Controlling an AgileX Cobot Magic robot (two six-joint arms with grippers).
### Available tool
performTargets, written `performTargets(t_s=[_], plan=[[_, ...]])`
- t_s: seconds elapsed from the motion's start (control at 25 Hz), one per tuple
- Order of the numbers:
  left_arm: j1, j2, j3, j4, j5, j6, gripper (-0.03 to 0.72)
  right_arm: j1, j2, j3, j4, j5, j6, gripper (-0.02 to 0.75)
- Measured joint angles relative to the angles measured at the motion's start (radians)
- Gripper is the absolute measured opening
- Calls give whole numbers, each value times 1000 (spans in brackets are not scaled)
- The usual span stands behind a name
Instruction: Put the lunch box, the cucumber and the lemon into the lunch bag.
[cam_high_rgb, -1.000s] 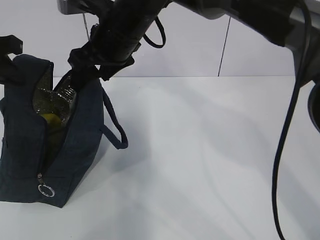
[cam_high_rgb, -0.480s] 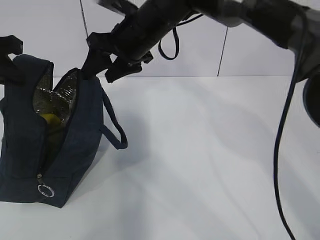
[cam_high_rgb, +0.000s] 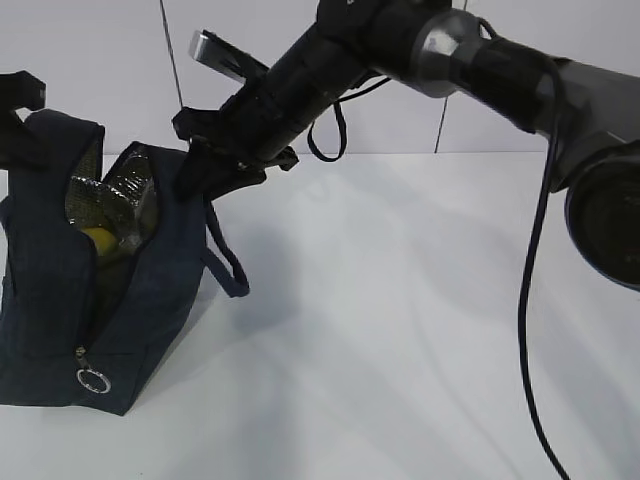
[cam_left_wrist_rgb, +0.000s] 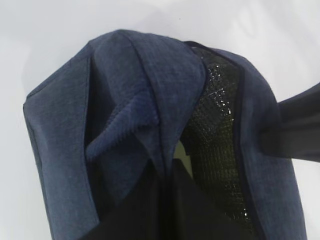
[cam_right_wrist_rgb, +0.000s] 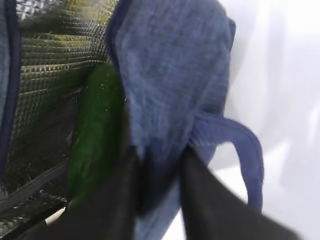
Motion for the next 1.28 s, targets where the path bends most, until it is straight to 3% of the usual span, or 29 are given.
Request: performTargets(t_s=[0.08, 0.24, 0.48, 0.8, 1.28], plan=[[0, 0, 0, 0, 0, 0, -6, 0, 4, 0, 7, 0, 0, 169], [0, 0, 0, 0, 2, 0, -6, 0, 4, 0, 12, 0, 0, 84], [-4, 0, 0, 0, 2, 13, -6, 0, 4, -8, 12, 2, -2, 56], [-58, 0, 0, -44, 2, 46, -6, 0, 0, -66, -35, 15, -1, 10], [-162, 0, 0, -143, -58, 49, -6, 2, -143, -71, -331, 40, 165, 10]])
